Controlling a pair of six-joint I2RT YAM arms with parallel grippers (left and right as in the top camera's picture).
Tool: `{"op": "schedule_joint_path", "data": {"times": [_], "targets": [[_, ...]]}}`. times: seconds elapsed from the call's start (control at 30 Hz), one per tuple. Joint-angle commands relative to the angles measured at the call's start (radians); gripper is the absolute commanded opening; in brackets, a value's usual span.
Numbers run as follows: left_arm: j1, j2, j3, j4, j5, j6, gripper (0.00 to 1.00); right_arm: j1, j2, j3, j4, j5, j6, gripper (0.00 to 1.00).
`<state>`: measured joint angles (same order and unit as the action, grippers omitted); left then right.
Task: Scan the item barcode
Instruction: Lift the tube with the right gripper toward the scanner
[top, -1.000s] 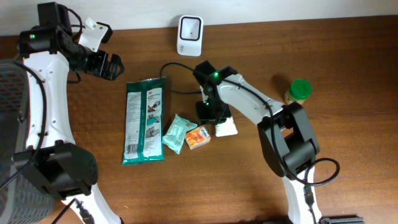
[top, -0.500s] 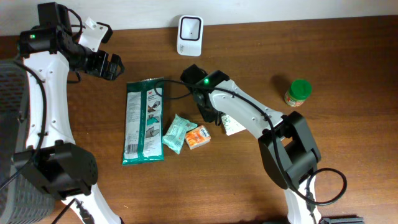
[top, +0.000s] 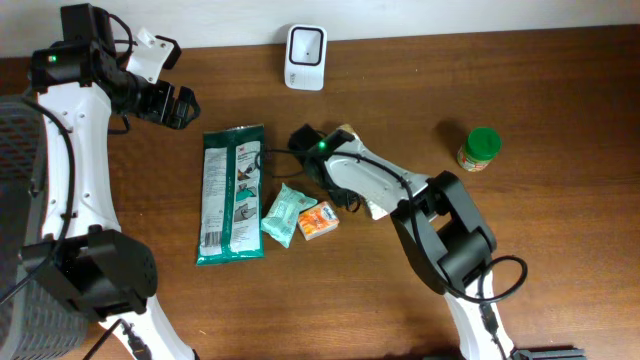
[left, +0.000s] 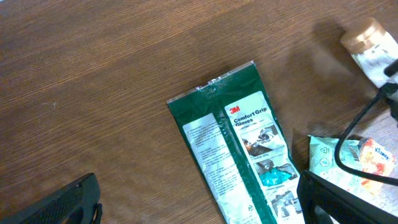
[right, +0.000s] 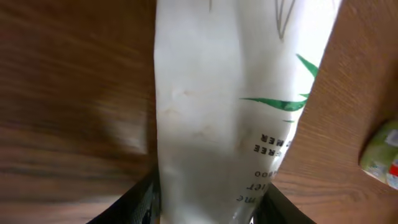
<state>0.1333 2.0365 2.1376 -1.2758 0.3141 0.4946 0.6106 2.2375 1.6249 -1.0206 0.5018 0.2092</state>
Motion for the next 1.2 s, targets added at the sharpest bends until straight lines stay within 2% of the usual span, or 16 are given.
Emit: {"op": "schedule_joint_path", "data": {"times": [0.0, 0.1, 0.2, 0.27, 0.37, 0.47, 0.6, 0.67, 0.73, 0.8, 0.87, 0.9, 0.93, 0.97, 1.07, 1.17], "targets": [[0.003, -0.01, 0.007, -0.001, 0.004, 0.016, 0.99, -0.002, 0.077, -0.076, -0.025, -0.072, 0.004, 0.35], [0.003, -0.01, 0.007, -0.001, 0.004, 0.016, 0.99, -0.002, 0.072, -0.029, -0.092, -0.092, 0.005, 0.04], [0.003, -0.01, 0.007, -0.001, 0.004, 0.016, 0.99, -0.002, 0.066, 0.105, -0.228, -0.179, 0.004, 0.04], [0.003, -0.01, 0.007, -0.001, 0.004, 0.016, 0.99, -0.003, 0.033, 0.257, -0.331, -0.381, -0.074, 0.04], [0.003, -0.01, 0.007, -0.001, 0.003, 0.016, 0.99, -0.059, -0.018, 0.374, -0.348, -0.853, -0.257, 0.04], [0.003, -0.01, 0.007, -0.001, 0.004, 0.016, 0.99, -0.192, -0.004, 0.3, -0.286, -1.243, -0.363, 0.04], [0.003, -0.01, 0.007, -0.001, 0.004, 0.016, 0.99, -0.315, -0.004, -0.024, -0.016, -1.461, -0.346, 0.04], [0.003, -0.01, 0.007, -0.001, 0.004, 0.016, 0.99, -0.381, -0.004, -0.09, 0.043, -1.443, -0.324, 0.06], [0.003, -0.01, 0.007, -0.001, 0.004, 0.016, 0.99, -0.437, -0.004, -0.088, 0.042, -1.275, -0.299, 0.34], [0.003, -0.01, 0.007, -0.001, 0.003, 0.015, 0.99, -0.488, -0.007, -0.045, -0.01, -1.182, -0.31, 0.45], [0.003, -0.01, 0.007, -0.001, 0.004, 0.016, 0.99, -0.491, -0.01, 0.089, -0.159, -1.151, -0.395, 0.52], [0.003, -0.01, 0.007, -0.001, 0.004, 0.016, 0.99, -0.485, -0.011, 0.156, -0.23, -1.151, -0.428, 0.52], [0.003, -0.01, 0.007, -0.001, 0.004, 0.016, 0.99, -0.461, -0.011, 0.202, -0.272, -1.14, -0.442, 0.33], [0.003, -0.01, 0.007, -0.001, 0.004, 0.016, 0.99, -0.435, -0.011, 0.212, -0.274, -1.139, -0.442, 0.04], [0.003, -0.01, 0.007, -0.001, 0.004, 0.016, 0.99, -0.34, -0.011, 0.212, -0.249, -1.097, -0.436, 0.04], [0.003, -0.01, 0.007, -0.001, 0.004, 0.016, 0.99, -0.207, -0.01, 0.212, -0.142, -0.792, -0.222, 0.04]]}}
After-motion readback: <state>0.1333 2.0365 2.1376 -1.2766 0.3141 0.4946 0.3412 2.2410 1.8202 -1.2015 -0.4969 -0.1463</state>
